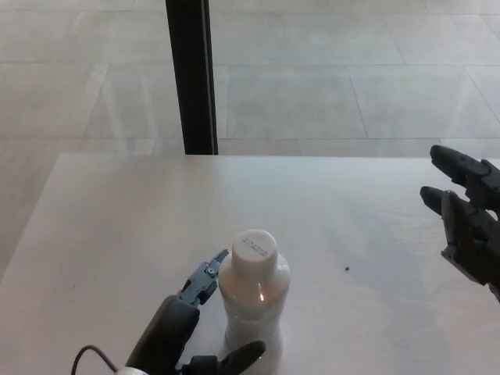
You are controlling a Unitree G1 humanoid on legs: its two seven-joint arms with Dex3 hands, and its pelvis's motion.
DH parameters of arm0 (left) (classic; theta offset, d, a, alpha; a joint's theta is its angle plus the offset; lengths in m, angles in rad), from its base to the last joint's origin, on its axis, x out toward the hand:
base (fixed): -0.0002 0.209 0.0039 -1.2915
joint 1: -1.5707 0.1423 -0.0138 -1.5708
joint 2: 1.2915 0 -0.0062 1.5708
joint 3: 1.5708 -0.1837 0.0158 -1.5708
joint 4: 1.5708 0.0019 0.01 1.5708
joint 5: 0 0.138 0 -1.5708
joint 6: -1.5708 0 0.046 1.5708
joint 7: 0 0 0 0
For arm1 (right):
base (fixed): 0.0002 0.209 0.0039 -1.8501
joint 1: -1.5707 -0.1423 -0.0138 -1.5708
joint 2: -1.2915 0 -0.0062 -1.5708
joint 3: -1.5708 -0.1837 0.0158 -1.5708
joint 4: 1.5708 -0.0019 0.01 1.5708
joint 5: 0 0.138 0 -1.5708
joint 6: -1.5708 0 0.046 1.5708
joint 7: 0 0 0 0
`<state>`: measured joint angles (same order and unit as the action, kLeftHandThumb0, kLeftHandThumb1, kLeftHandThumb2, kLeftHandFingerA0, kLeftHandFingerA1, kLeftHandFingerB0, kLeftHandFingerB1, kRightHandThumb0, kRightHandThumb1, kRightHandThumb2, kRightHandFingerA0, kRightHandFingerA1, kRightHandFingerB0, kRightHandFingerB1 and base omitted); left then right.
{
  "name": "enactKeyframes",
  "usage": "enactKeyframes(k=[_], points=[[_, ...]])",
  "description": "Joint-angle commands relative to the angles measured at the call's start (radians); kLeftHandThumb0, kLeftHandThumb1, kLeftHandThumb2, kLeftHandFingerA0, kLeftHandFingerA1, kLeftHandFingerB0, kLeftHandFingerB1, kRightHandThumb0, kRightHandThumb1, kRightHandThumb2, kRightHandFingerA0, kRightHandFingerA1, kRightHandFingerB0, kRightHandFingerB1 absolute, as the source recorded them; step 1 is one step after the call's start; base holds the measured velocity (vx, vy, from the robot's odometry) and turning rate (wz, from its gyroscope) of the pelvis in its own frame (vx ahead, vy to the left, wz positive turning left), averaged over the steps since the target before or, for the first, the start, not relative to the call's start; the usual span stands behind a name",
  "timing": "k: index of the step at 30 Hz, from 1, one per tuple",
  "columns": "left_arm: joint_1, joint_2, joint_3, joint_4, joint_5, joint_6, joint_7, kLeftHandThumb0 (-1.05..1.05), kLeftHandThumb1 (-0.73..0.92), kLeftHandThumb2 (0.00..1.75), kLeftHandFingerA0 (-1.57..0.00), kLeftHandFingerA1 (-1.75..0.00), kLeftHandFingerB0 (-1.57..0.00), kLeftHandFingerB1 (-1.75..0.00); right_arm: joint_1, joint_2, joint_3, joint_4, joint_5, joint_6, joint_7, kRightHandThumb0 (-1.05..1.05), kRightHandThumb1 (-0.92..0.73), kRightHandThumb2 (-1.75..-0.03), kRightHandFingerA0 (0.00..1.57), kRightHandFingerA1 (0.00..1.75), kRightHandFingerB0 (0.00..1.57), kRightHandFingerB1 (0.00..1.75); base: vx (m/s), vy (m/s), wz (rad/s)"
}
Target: The robot uses its left hand to to lift the bottle kept on the middle of the desk and tilts it towards its right hand. It then uses its right hand to rotate its cap to open it and places the bottle and cap back on the desk
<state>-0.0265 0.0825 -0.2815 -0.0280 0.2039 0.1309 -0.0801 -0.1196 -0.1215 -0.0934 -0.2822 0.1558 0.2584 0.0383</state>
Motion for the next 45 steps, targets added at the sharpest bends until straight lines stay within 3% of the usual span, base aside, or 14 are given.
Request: enactKeyframes(k=[1,6,8,16,19,22,26,27,31,33,34,36,38,45], points=[[-0.012,0.029,-0.038,-0.005,0.062,0.021,-0.015,-0.98,0.42,0.76,0.0,0.0,0.0,0.0,-0.003,-0.001,0.003,0.013,-0.036,-0.046,-0.009,-0.78,-0.83,-0.65,0.23,0.52,0.32,0.32,0.0,0.0,0.0],[-0.016,0.003,-0.032,-0.034,0.039,0.051,-0.016,-0.94,0.54,0.57,0.0,0.0,0.0,0.0,-0.002,0.003,0.001,0.023,-0.044,-0.061,-0.009,-0.78,-0.83,-0.66,0.21,0.52,0.31,0.3,0.0,0.0,0.0],[-0.026,-0.003,-0.031,-0.028,0.038,0.029,-0.011,-0.99,0.57,0.99,0.0,-0.23,0.0,-0.07,-0.003,0.007,-0.002,0.02,-0.047,-0.06,-0.013,-0.79,-0.83,-0.66,0.21,0.52,0.33,0.31,0.0,0.0,0.0],[-0.014,-0.089,-0.046,-0.022,0.044,0.141,0.034,-0.94,0.57,0.95,0.0,-0.2,0.0,-0.05,0.001,0.006,-0.005,0.019,-0.065,-0.058,-0.017,-0.8,-0.81,-0.65,0.23,0.53,0.34,0.31,0.0,0.0,0.0],[-0.01,-0.267,-0.012,0.026,0.041,0.155,0.206,-0.8,0.42,0.78,-0.14,-0.64,0.0,0.0,0.0,0.008,-0.014,0.014,-0.067,-0.055,-0.024,-0.8,-0.82,-0.65,0.25,0.54,0.35,0.31,0.0,0.0,0.0],[-0.04,-0.407,0.026,0.072,0.045,0.187,0.327,-0.81,0.46,0.81,-0.31,-0.67,0.0,0.0,-0.004,0.014,-0.021,0.015,-0.056,-0.056,-0.024,-0.78,-0.82,-0.66,0.24,0.55,0.35,0.31,0.0,0.0,0.0],[-0.068,-0.417,-0.024,0.103,0.118,0.223,0.351,-0.67,0.52,0.56,-0.6,-0.85,0.0,0.0,-0.006,0.016,-0.016,0.003,-0.062,-0.043,-0.028,-0.79,-0.81,-0.65,0.25,0.54,0.34,0.33,0.0,0.0,0.0],[-0.073,-0.403,-0.04,0.11,0.123,0.225,0.336,-0.76,0.43,0.76,-0.65,-0.88,0.0,0.0,-0.009,0.015,-0.012,0.003,-0.066,-0.044,-0.028,-0.79,-0.81,-0.65,0.25,0.53,0.34,0.32,0.0,0.0,0.0],[-0.103,-0.351,-0.132,0.184,0.175,0.229,0.313,-0.66,0.45,0.56,-0.77,-1.5,0.0,-0.13,-0.018,0.005,-0.027,0.008,-0.066,-0.071,-0.024,-0.77,-0.81,-0.65,0.26,0.55,0.36,0.32,0.0,0.0,0.0],[-0.101,-0.357,-0.152,0.212,0.201,0.222,0.38,-0.49,0.49,0.55,-0.9,-1.2,0.0,-0.31,-0.025,0.015,-0.029,0.006,-0.067,-0.056,-0.037,-0.76,-0.81,-0.65,0.28,0.54,0.36,0.32,0.0,0.0,0.0],[-0.098,-0.38,-0.158,0.255,0.217,0.164,0.466,-0.11,0.69,0.6,-0.95,-1.3,-0.19,-0.44,-0.028,0.012,-0.04,0.001,-0.066,-0.05,-0.043,-0.75,-0.8,-0.65,0.3,0.55,0.37,0.32,0.0,0.0,0.0],[-0.096,-0.399,-0.151,0.294,0.209,0.102,0.538,-0.04,0.85,0.66,-0.96,-1.48,-0.33,-0.5,-0.028,0.019,-0.045,-0.001,-0.067,-0.053,-0.054,-0.75,-0.8,-0.65,0.32,0.57,0.38,0.32,0.0,0.0,0.0],[-0.115,-0.417,-0.155,0.291,0.21,0.138,0.552,0.02,0.85,0.89,-1.0,-1.52,-0.84,-1.13,-0.029,0.035,-0.065,-0.013,-0.059,-0.051,-0.079,-0.75,-0.66,-0.77,0.41,0.61,0.39,0.4,0.0,0.0,0.0],[-0.12,-0.397,-0.16,0.32,0.168,0.038,0.582,-0.03,0.73,1.16,-0.85,-1.75,-0.7,-1.75,-0.04,0.074,-0.103,-0.013,-0.064,-0.059,-0.127,-0.61,-0.77,-0.63,0.64,0.66,0.49,0.36,0.0,0.0,0.0]])
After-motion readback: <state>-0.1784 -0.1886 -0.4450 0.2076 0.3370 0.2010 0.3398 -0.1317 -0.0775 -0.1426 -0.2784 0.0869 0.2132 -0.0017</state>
